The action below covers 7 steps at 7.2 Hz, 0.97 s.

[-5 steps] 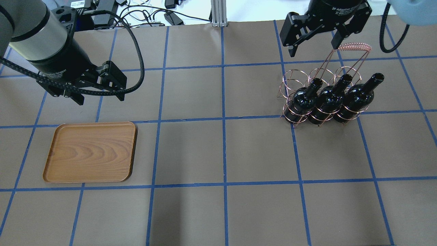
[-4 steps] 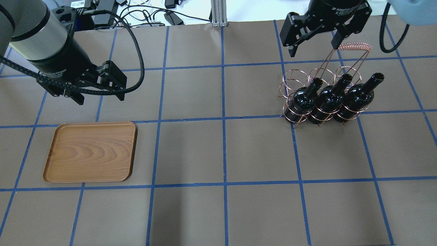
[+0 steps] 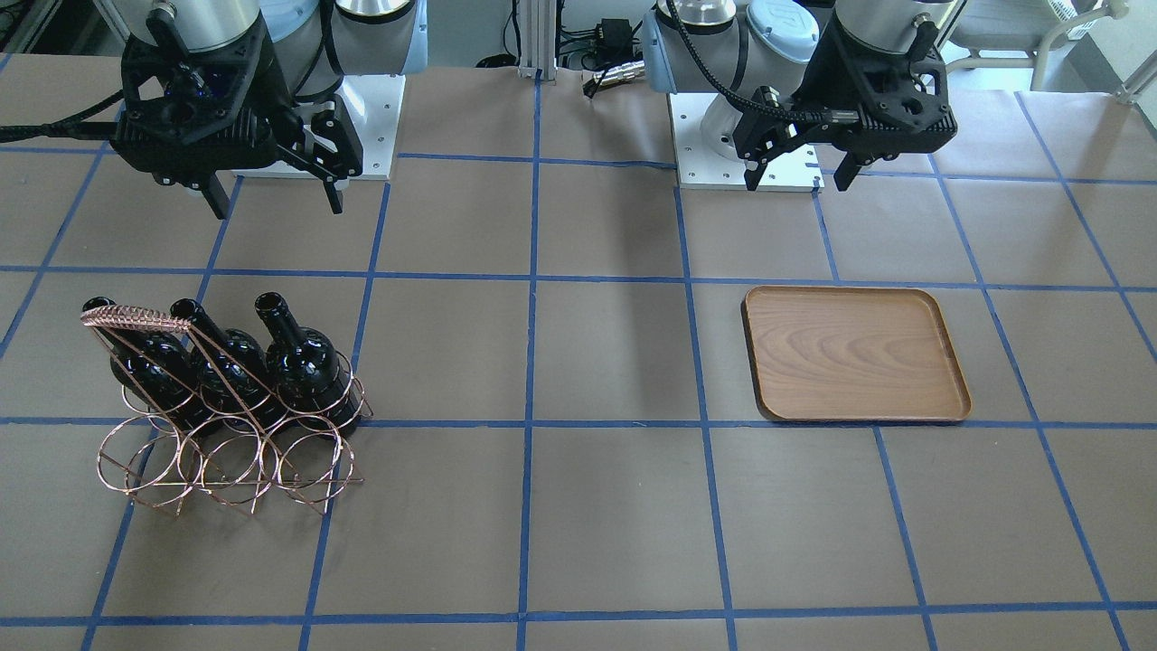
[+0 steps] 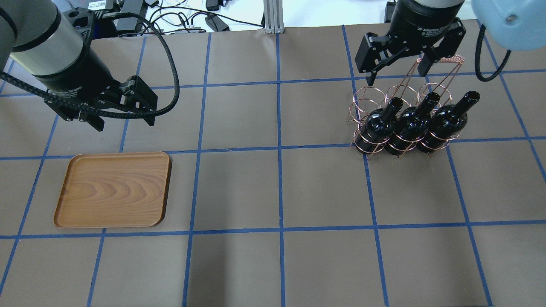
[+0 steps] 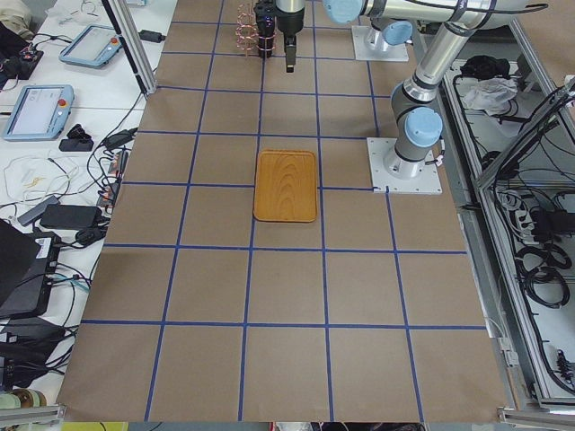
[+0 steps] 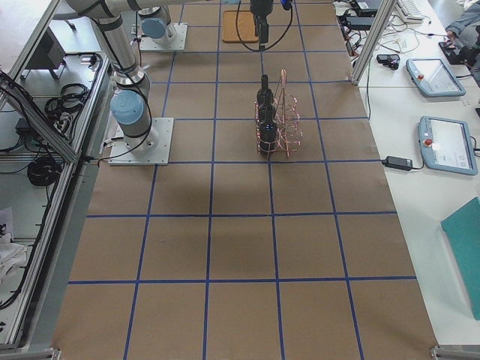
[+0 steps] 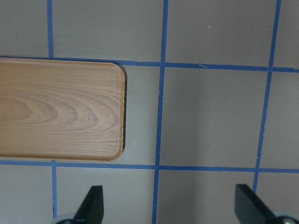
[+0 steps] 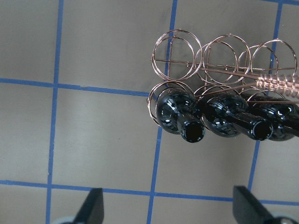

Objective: Take wine from basket and place on tray
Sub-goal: 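Lower the right gripper onto the middle dark wine bottle's neck in the rack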

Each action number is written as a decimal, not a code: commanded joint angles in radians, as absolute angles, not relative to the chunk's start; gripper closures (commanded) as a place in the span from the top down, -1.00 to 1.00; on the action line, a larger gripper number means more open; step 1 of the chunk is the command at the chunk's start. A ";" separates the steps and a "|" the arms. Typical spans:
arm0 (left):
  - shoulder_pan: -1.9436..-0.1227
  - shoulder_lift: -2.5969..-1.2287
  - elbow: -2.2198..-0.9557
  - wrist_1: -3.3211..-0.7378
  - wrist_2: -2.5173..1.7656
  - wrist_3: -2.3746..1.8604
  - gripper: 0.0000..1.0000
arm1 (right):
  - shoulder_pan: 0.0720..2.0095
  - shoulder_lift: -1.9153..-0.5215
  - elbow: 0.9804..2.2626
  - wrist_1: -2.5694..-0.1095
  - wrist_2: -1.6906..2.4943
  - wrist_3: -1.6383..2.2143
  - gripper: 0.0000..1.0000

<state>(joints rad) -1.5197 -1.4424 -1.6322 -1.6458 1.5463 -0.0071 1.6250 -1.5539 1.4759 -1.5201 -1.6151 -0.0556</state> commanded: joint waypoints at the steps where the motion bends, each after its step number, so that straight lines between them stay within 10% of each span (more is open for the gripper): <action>1: -1.519 -1.439 -1.632 -1.649 1.546 -0.008 1.00 | 1.534 -1.574 1.572 -1.603 -1.612 -0.119 0.93; 7: -1.517 -1.434 -1.638 -1.651 1.548 -0.006 1.00 | 1.361 -1.542 1.710 -1.770 -1.538 -0.273 0.86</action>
<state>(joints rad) -1.5176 -1.4343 -1.6374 -1.6505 1.5476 -0.0063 1.3731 -1.5609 1.7034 -1.7339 -1.5790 -0.2662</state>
